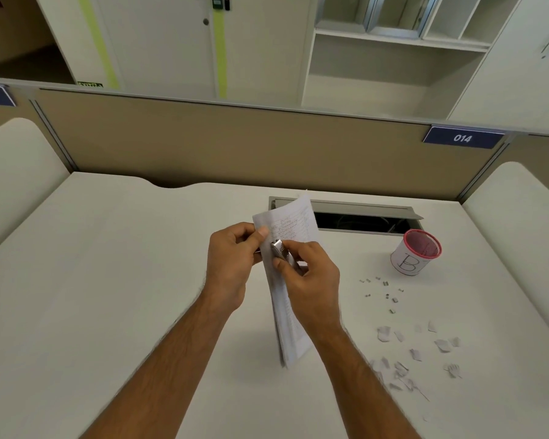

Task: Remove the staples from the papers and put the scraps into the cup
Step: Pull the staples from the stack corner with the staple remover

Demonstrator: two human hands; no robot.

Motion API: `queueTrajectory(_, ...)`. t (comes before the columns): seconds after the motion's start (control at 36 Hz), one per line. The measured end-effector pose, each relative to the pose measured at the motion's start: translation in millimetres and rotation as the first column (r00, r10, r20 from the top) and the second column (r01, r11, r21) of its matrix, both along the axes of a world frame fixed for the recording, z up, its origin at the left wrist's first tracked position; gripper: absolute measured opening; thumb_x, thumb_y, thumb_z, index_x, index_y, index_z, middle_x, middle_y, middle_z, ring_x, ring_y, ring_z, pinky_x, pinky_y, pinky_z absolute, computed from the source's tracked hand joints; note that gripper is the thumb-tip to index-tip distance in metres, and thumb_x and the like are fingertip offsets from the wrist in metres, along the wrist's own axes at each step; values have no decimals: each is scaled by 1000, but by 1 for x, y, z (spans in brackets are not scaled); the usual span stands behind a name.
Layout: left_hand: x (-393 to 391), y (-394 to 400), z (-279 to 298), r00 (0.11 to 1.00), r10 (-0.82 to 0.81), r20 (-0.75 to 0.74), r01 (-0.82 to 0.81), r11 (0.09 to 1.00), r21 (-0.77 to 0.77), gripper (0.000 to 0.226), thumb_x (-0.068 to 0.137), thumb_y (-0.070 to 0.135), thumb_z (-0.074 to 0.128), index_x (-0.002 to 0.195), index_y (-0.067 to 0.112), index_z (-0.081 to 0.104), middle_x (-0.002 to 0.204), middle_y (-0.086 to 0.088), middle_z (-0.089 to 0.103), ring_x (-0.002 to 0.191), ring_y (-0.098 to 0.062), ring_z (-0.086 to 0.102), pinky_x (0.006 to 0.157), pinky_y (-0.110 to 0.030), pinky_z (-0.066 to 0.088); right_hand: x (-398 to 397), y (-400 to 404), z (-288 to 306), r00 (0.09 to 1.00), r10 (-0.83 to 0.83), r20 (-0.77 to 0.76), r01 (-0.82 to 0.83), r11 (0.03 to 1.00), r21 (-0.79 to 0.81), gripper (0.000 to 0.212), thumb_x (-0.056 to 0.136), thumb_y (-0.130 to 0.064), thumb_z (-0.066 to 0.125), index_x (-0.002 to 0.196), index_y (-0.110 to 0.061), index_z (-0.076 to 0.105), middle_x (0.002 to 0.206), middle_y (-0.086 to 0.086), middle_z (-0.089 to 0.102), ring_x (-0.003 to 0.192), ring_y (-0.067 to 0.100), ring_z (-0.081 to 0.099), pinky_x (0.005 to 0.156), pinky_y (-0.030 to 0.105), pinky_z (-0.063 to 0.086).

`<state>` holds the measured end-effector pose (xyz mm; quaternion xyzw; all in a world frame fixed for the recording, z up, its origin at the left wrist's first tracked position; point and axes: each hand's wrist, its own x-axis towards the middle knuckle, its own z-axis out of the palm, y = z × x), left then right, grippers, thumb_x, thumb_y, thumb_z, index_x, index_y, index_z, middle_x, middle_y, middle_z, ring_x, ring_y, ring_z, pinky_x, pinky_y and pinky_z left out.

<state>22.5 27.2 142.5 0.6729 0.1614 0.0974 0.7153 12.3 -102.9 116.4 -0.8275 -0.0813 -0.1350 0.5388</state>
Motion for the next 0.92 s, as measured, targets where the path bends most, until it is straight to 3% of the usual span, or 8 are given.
queueTrajectory(0.11, -3, -2, -1, 1000, -15, 11, 15, 1000, 18, 18, 96, 17, 66, 87, 2, 68, 95, -6, 75, 90, -24, 75, 81, -37, 63, -1, -2, 1, 1000, 1, 15, -1, 1000, -4, 25, 90, -17, 72, 115, -16, 71, 105, -5, 68, 96, 8, 63, 85, 12, 52)
queueTrajectory(0.31, -8, -5, 1, 1000, 4, 13, -4, 998, 66, 17, 96, 15, 64, 92, 0, 68, 94, -15, 73, 90, -31, 73, 88, -46, 61, -6, 1, 1, 999, -18, 51, 17, 1000, 24, 21, 88, -17, 74, 109, -16, 72, 98, -11, 65, 90, 3, 62, 78, 6, 50)
queueTrajectory(0.47, -10, -8, 1, 1000, 22, 3, -22, 997, 77, 16, 96, 16, 64, 94, 1, 68, 99, -11, 74, 92, -29, 73, 88, -49, 61, -8, 1, 2, 998, -25, 55, 25, 1000, 10, 23, 88, -17, 74, 111, -14, 73, 100, -11, 65, 90, 1, 61, 79, 3, 48)
queueTrajectory(0.83, -14, -6, 4, 998, 56, 19, -57, 995, 77, 13, 90, 16, 72, 96, 5, 69, 103, -7, 75, 92, -26, 75, 84, -48, 62, -9, -1, 9, 998, -30, 53, 32, 998, -48, 28, 89, -19, 72, 116, -12, 72, 106, 0, 68, 94, 11, 62, 88, 18, 53)
queueTrajectory(0.92, -14, -5, 4, 998, 57, 24, -59, 994, 92, 14, 89, 17, 73, 99, 7, 69, 104, -5, 75, 91, -25, 75, 84, -45, 62, -9, -1, 10, 998, -25, 61, 29, 998, -59, 28, 89, -19, 72, 115, -11, 72, 105, -1, 68, 93, 9, 61, 86, 12, 50)
